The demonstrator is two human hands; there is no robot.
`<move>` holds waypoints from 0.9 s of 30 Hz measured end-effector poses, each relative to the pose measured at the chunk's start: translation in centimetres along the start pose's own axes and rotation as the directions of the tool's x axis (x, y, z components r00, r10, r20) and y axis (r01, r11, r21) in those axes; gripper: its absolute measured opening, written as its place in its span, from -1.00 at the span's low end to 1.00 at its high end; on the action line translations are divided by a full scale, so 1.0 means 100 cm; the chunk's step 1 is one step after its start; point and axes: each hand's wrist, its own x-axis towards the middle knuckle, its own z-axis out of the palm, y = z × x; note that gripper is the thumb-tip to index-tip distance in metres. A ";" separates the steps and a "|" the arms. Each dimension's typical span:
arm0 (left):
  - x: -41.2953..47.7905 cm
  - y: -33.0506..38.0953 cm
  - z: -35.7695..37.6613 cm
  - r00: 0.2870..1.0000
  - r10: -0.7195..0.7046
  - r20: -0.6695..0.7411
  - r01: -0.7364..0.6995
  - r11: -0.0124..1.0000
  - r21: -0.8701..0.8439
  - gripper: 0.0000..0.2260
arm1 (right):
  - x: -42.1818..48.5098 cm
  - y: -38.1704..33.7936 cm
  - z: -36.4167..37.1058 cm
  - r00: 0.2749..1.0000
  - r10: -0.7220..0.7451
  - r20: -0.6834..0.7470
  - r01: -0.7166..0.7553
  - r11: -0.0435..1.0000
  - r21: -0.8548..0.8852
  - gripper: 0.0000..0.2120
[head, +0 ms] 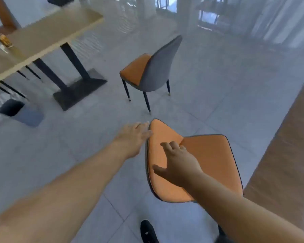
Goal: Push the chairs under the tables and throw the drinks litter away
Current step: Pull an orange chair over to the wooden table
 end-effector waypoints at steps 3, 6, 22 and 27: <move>0.029 -0.005 0.008 0.987 0.150 -0.065 -0.146 0.987 0.075 -0.25 | 0.007 -0.018 0.029 0.989 0.147 0.023 -0.148 0.987 0.062 -0.03; 0.054 -0.002 0.014 0.948 0.317 -0.028 -0.305 0.930 0.204 -0.31 | 0.009 -0.028 0.056 0.968 0.226 0.104 -0.235 0.969 0.075 0.09; 0.034 -0.021 0.062 0.919 0.387 -0.078 -0.393 0.915 -0.091 -0.67 | -0.003 -0.045 0.101 0.924 0.206 0.322 -0.268 0.950 0.161 0.03; -0.015 -0.032 0.084 0.962 0.269 -0.056 -0.275 0.947 -0.165 -0.72 | -0.010 -0.057 0.099 0.913 0.087 0.400 -0.135 0.986 0.094 0.05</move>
